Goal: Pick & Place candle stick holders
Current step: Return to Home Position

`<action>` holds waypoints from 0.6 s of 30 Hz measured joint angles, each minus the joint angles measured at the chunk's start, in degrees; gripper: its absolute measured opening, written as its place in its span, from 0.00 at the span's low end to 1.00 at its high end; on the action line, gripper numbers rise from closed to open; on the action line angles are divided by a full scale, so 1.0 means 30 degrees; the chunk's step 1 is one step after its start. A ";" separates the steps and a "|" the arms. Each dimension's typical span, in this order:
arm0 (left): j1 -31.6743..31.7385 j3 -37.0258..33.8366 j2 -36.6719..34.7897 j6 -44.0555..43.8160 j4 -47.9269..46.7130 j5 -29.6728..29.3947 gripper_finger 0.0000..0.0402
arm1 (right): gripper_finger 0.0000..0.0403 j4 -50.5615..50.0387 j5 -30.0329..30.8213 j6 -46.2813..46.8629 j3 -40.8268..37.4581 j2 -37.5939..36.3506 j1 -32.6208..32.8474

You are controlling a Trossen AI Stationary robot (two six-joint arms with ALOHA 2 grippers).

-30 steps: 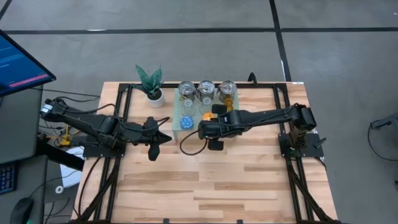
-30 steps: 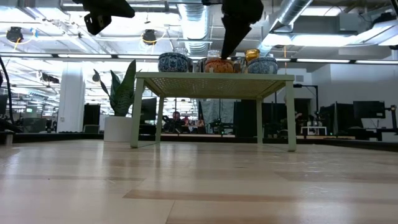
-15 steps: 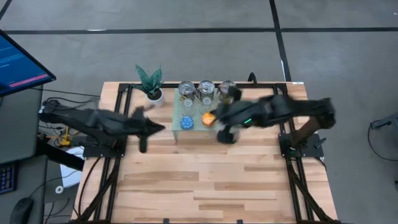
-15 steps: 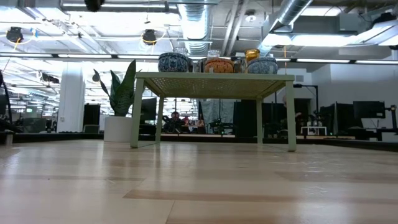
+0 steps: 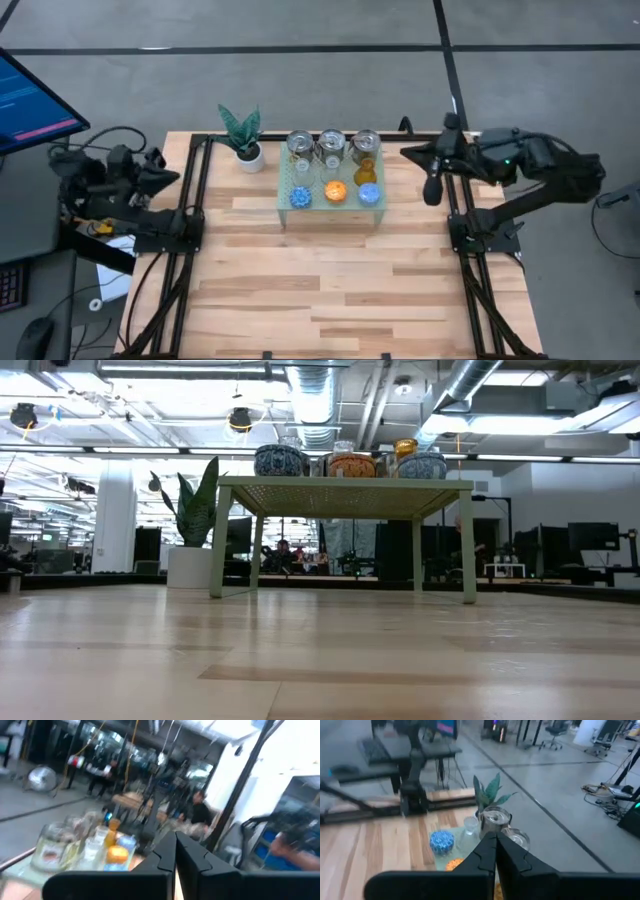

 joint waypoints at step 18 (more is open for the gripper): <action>-0.0047 -0.4399 -0.1458 -0.0257 0.0045 0.0492 0.02 | 0.00 1.6205 -0.0416 0.6106 -2.2698 -1.4737 -0.0620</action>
